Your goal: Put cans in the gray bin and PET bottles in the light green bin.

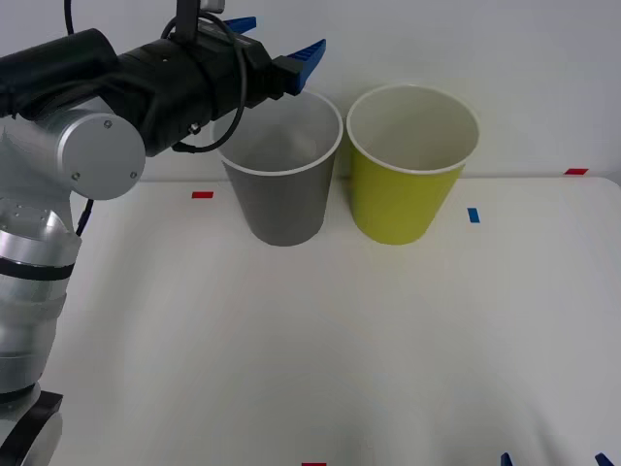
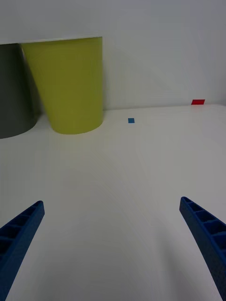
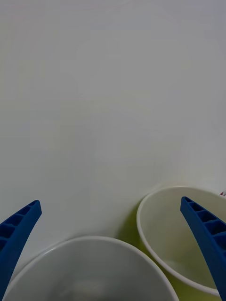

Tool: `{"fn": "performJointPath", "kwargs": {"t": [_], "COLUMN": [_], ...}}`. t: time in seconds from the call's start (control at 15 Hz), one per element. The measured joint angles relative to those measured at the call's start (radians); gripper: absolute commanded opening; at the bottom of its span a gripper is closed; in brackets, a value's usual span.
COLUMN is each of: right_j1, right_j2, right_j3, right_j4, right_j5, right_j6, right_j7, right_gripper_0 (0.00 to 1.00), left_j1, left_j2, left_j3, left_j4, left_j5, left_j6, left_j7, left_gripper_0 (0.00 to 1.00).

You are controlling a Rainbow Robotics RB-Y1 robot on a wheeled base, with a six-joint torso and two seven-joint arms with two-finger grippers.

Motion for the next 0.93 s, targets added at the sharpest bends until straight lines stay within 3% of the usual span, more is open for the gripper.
{"fn": "performJointPath", "kwargs": {"t": [0.4, 0.73, 0.93], "right_j1": [0.0, 0.0, 0.0], "right_j2": [0.0, 0.0, 0.0], "right_j3": [0.0, 0.0, 0.0], "right_j4": [0.0, 0.0, 0.0], "right_j5": [0.0, 0.0, 0.0], "right_j6": [0.0, 0.0, 0.0], "right_j7": [0.0, 0.0, 0.0], "right_gripper_0": [1.0, 1.0, 1.0], "left_j1": [0.016, 0.231, 0.341], "left_j2": [-0.009, -0.026, -0.026], "left_j3": [0.188, 0.272, 0.332], "left_j4": [-0.209, -0.439, -0.515], "left_j5": [-0.003, -0.001, 0.036], "left_j6": [0.264, 0.273, 0.273], "left_j7": [-0.007, -0.007, -0.013], "left_gripper_0": [1.0, 1.0, 1.0]}}
